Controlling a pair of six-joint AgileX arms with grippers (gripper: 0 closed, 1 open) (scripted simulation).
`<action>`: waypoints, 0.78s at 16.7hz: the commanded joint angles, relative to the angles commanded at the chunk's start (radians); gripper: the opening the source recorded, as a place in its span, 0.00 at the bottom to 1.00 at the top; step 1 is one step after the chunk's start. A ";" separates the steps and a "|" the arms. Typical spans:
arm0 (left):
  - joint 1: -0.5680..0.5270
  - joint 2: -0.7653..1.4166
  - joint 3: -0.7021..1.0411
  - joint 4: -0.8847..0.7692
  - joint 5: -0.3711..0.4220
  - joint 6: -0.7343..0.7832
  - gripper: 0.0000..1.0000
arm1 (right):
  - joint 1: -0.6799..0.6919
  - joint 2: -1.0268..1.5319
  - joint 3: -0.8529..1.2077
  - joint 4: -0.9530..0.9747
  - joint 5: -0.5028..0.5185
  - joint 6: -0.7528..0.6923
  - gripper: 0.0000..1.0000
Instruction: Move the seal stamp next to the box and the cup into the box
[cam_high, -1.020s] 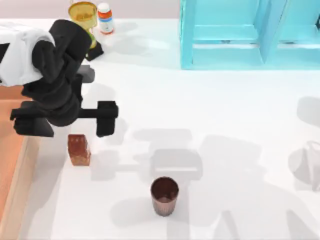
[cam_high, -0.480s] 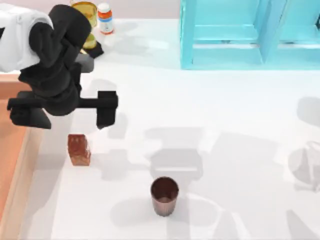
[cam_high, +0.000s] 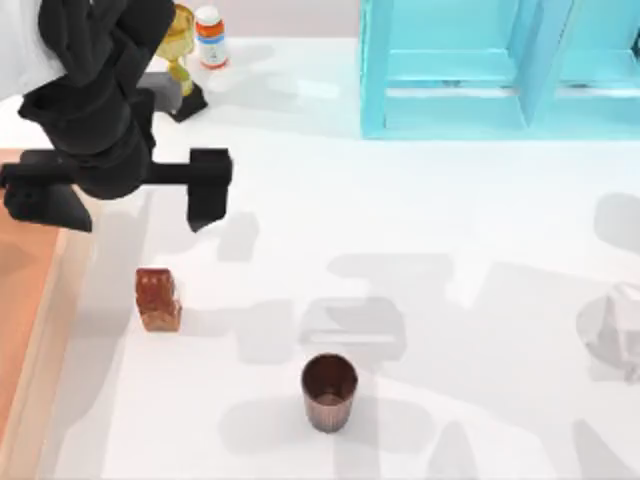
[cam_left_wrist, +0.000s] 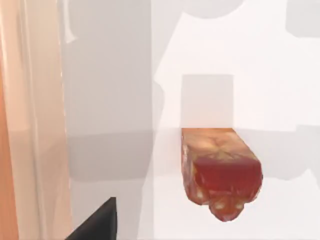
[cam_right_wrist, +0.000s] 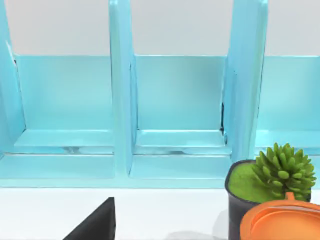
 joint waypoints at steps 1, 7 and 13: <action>0.000 -0.003 0.016 -0.018 0.000 0.000 1.00 | 0.000 0.000 0.000 0.000 0.000 0.000 1.00; -0.001 -0.023 0.111 -0.132 -0.001 -0.001 1.00 | 0.000 0.000 0.000 0.000 0.000 0.000 1.00; -0.001 -0.023 0.119 -0.143 0.000 -0.002 1.00 | 0.000 0.000 0.000 0.000 0.000 0.000 1.00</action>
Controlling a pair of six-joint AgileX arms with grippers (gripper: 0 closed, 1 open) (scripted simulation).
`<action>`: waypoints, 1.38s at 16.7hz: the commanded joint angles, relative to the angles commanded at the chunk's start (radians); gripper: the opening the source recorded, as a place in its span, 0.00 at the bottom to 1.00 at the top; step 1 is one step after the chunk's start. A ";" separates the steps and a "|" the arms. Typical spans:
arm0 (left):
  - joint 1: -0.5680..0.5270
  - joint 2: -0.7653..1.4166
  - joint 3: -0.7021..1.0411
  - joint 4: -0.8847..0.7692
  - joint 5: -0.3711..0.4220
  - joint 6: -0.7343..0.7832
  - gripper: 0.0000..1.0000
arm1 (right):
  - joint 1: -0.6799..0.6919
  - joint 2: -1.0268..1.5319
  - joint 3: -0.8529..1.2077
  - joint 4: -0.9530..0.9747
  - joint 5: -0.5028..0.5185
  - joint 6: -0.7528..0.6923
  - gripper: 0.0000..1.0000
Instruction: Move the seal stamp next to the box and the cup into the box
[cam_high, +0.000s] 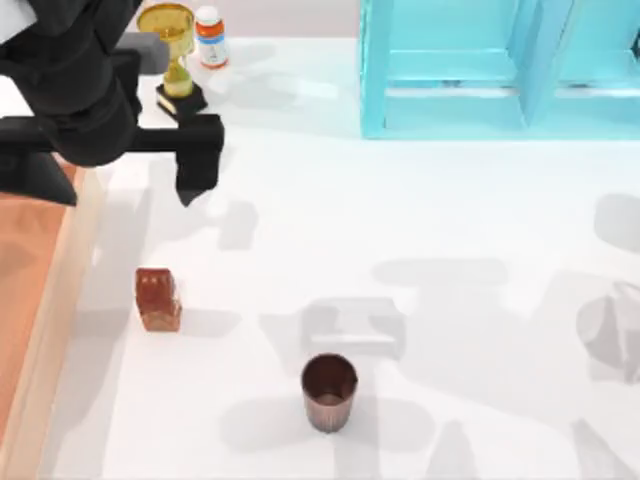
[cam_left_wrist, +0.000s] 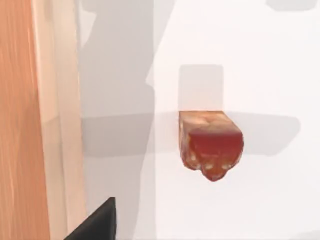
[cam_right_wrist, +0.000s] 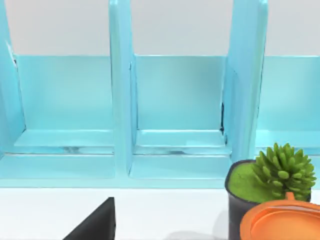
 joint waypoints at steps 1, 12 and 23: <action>-0.011 0.008 0.003 -0.004 0.002 -0.011 1.00 | 0.000 0.000 0.000 0.000 0.000 0.000 1.00; -0.314 0.160 0.091 -0.060 0.039 -0.342 1.00 | 0.000 0.000 0.000 0.000 0.000 0.000 1.00; -0.563 0.246 0.140 -0.080 0.052 -0.578 1.00 | 0.000 0.000 0.000 0.000 0.000 0.000 1.00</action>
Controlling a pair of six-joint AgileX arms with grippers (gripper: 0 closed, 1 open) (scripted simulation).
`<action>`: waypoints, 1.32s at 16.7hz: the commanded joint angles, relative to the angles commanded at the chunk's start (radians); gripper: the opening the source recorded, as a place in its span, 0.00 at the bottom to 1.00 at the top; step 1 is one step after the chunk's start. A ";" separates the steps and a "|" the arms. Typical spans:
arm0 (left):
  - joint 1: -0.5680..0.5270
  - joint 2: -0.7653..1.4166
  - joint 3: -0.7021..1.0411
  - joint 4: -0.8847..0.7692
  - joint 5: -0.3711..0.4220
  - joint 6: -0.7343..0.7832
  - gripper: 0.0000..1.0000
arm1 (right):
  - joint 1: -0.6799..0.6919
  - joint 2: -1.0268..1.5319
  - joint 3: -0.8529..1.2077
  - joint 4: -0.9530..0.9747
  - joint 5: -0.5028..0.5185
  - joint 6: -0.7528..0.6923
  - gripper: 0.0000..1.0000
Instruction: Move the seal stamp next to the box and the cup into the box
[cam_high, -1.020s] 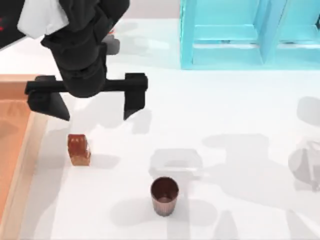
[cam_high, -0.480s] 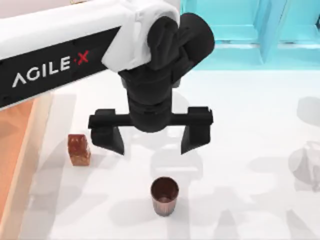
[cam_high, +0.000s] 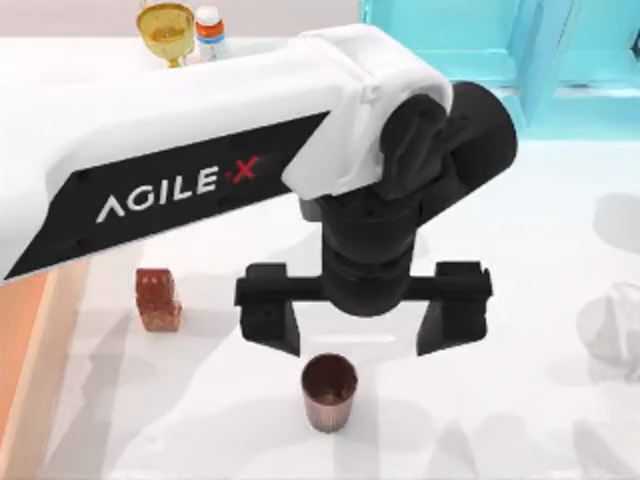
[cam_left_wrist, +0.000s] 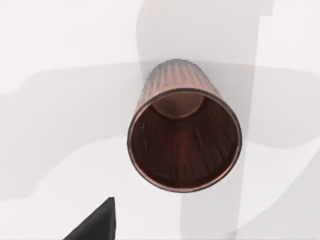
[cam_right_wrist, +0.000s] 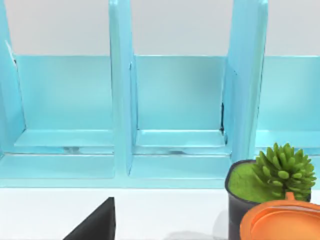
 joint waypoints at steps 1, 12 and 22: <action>0.000 0.000 0.000 0.000 0.000 0.000 1.00 | 0.000 0.000 0.000 0.000 0.000 0.000 1.00; 0.002 0.066 -0.224 0.291 0.000 0.003 1.00 | 0.000 0.000 0.000 0.000 0.000 0.000 1.00; 0.002 0.067 -0.229 0.296 0.000 0.003 0.55 | 0.000 0.000 0.000 0.000 0.000 0.000 1.00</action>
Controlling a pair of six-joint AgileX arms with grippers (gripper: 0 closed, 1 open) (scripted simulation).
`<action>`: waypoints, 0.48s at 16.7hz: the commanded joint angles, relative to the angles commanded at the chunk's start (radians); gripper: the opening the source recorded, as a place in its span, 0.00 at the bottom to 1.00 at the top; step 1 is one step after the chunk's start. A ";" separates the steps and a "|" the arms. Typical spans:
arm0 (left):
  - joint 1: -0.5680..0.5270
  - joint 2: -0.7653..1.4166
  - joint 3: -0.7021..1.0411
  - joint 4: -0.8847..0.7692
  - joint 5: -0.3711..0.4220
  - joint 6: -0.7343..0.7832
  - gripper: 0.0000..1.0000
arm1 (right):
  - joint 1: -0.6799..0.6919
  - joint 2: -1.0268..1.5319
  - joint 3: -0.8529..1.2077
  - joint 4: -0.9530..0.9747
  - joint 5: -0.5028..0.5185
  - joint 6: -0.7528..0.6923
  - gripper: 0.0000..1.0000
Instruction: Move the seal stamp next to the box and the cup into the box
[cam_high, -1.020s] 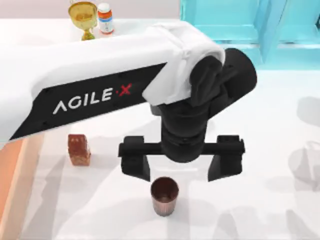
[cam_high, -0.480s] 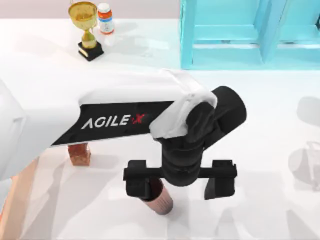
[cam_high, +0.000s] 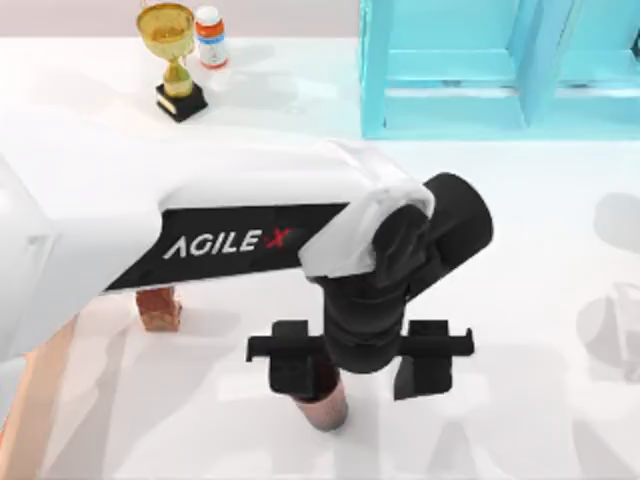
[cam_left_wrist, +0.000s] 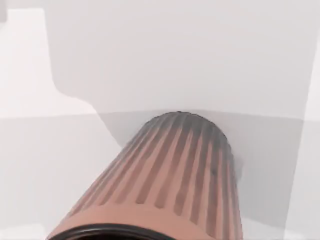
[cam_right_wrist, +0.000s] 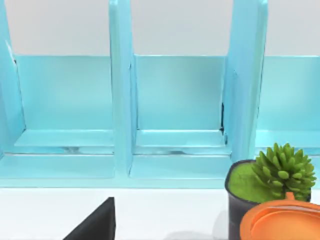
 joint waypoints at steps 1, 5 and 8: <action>0.000 0.000 0.000 0.000 0.000 0.000 0.47 | 0.000 0.000 0.000 0.000 0.000 0.000 1.00; 0.000 0.000 0.000 0.000 0.000 0.000 0.17 | 0.000 0.000 0.000 0.000 0.000 0.000 1.00; 0.000 0.000 0.000 0.000 0.000 0.000 0.00 | 0.000 0.000 0.000 0.000 0.000 0.000 1.00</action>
